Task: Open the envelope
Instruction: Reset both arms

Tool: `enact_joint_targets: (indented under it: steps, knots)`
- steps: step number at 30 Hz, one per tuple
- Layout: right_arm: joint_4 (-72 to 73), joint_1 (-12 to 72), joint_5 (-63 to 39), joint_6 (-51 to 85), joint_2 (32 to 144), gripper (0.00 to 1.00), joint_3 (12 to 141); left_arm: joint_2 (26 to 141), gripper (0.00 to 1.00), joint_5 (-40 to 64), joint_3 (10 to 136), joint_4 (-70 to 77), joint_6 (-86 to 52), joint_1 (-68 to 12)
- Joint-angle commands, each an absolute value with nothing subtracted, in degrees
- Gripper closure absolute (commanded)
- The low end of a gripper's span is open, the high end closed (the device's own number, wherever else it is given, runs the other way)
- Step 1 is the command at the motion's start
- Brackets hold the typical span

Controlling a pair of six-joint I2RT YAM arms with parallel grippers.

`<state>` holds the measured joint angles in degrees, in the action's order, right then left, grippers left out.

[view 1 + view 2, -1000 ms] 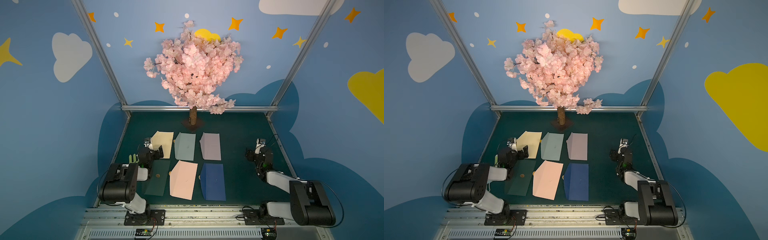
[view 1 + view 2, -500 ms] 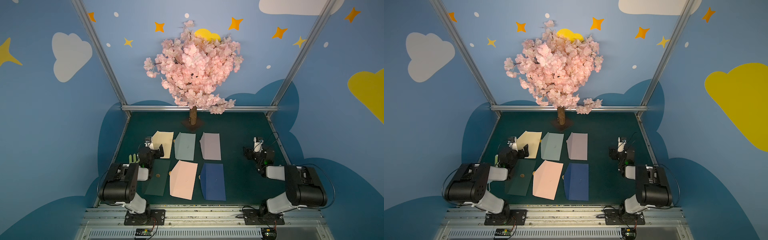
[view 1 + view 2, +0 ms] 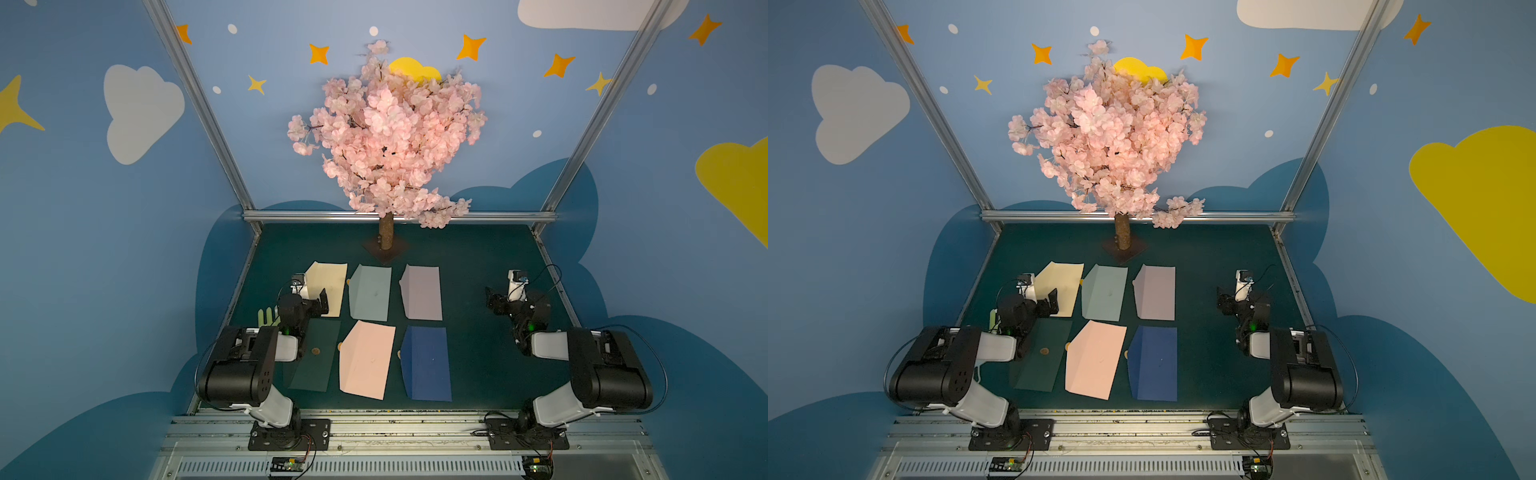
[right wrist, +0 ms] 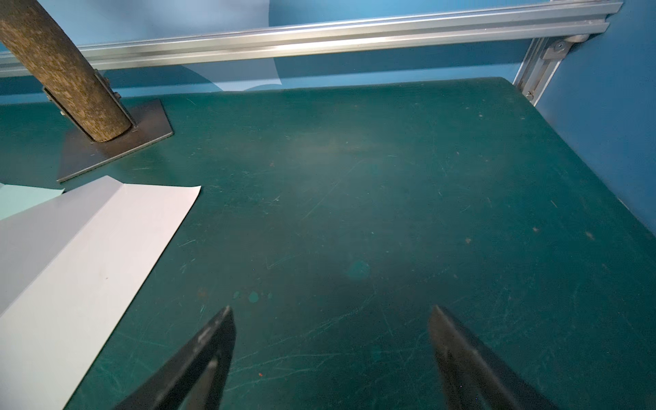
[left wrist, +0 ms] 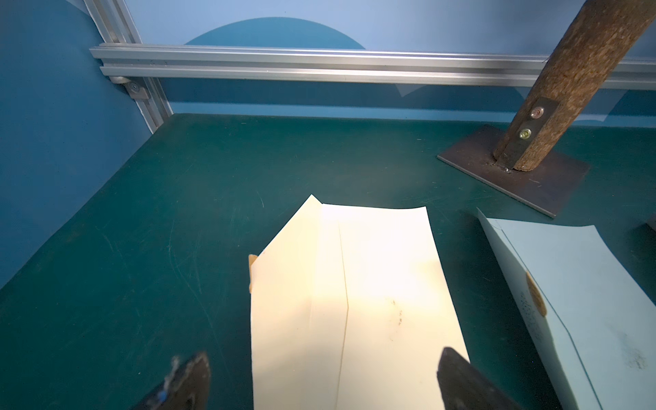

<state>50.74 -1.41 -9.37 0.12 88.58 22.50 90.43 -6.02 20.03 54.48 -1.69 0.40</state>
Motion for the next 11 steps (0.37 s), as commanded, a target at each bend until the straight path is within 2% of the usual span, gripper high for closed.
enact_joint_targets:
  steps: [1,11]
  knots:
    - [52.65,-1.3,-10.02,-0.11,89.12,0.12,21.88,90.47,0.0,-6.24,20.7,54.74,-1.32,0.39]
    - [52.64,-1.32,-10.0,-0.05,89.12,0.12,21.9,90.24,0.0,-5.54,20.41,55.08,-1.41,0.72]
